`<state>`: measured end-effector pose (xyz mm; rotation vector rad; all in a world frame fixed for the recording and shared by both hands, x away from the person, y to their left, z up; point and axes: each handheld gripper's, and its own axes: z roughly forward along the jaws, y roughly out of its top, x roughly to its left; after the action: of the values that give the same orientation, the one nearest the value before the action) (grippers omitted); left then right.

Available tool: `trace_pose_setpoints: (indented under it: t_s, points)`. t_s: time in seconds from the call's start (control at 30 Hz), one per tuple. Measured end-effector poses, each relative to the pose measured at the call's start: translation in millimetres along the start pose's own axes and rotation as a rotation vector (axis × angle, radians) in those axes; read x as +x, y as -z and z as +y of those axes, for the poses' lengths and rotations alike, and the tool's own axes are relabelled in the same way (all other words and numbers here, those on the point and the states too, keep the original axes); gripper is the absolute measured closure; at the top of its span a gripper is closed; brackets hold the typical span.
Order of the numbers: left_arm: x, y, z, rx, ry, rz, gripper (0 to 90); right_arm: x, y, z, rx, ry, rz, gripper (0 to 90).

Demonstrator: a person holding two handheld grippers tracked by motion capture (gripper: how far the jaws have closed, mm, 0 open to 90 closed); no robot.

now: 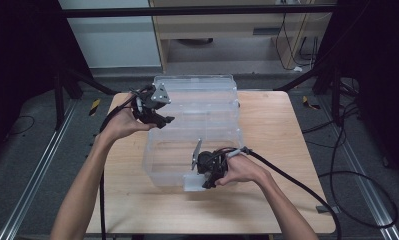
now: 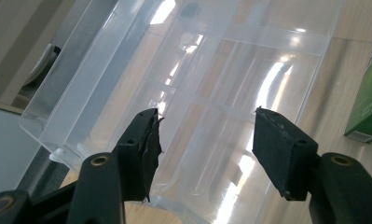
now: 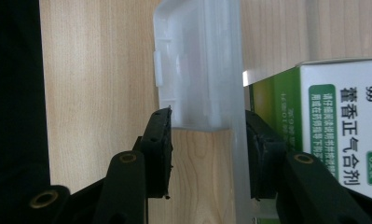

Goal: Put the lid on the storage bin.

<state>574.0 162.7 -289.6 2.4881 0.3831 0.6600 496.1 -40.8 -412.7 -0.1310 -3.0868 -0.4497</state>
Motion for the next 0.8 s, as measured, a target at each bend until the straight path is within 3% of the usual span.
trace_pose_setpoints:
  t_s: [0.1,0.23,0.47,0.63,0.8]
  points:
    - [0.6,-1.8,2.8,0.028,-0.044,-0.016,41.0,0.1,0.1,0.0,0.001,0.001,0.000,58.4]
    - [-1.1,-7.6,8.3,0.077,-0.106,-0.003,41.1,0.4,0.0,0.2,0.000,0.003,-0.003,58.4]
    - [5.4,-14.0,15.3,0.102,-0.145,0.031,41.4,1.5,0.1,-0.3,-0.003,0.007,-0.011,58.5]
    - [12.2,-17.7,21.7,0.145,-0.184,0.048,42.4,1.2,0.1,-0.3,-0.003,0.007,-0.010,58.5]
    - [14.0,-21.5,26.4,0.164,-0.218,0.044,44.1,1.0,0.2,-0.1,0.000,0.010,-0.009,58.5]
